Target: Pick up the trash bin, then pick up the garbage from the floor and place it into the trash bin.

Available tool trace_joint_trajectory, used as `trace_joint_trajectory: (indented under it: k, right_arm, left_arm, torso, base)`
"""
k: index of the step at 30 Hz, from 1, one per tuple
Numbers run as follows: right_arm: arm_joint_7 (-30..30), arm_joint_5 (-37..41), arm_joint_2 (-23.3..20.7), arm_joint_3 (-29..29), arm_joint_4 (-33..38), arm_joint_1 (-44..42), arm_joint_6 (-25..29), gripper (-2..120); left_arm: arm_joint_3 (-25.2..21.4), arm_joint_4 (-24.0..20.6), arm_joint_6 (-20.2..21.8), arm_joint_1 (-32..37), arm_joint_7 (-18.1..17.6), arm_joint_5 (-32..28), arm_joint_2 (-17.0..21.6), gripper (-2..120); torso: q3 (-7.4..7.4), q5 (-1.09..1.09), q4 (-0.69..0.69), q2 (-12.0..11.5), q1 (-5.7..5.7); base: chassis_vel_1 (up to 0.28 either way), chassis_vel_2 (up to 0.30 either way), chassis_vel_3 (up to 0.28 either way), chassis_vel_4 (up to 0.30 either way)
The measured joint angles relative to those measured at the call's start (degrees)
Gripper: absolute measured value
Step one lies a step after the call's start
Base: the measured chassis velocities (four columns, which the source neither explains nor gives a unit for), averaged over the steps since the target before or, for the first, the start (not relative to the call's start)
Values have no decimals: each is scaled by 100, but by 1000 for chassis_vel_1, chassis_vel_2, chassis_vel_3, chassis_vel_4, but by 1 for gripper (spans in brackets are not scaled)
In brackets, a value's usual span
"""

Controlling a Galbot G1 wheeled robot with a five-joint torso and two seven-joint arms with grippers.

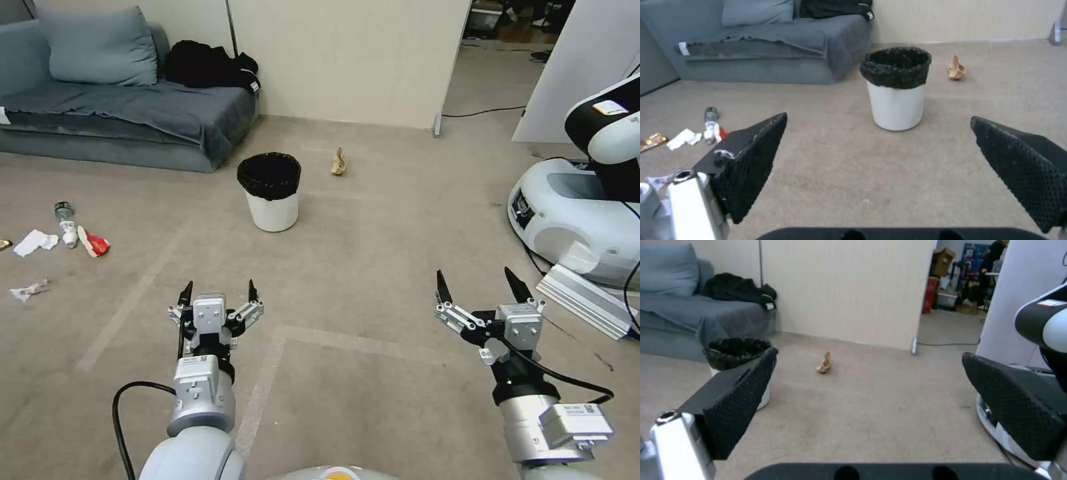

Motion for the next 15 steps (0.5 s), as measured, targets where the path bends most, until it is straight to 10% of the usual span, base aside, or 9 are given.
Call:
trace_joint_trajectory:
  k: [15]
  right_arm:
    - [-39, -52, -7, 0, -35, 44, 156, 100]
  left_arm:
    - [-19, -4, -79, 24, -57, 119, -78, 100]
  torso:
    - [0, 0, 0, 0, 0]
  base:
    - [0, 0, 0, 0]
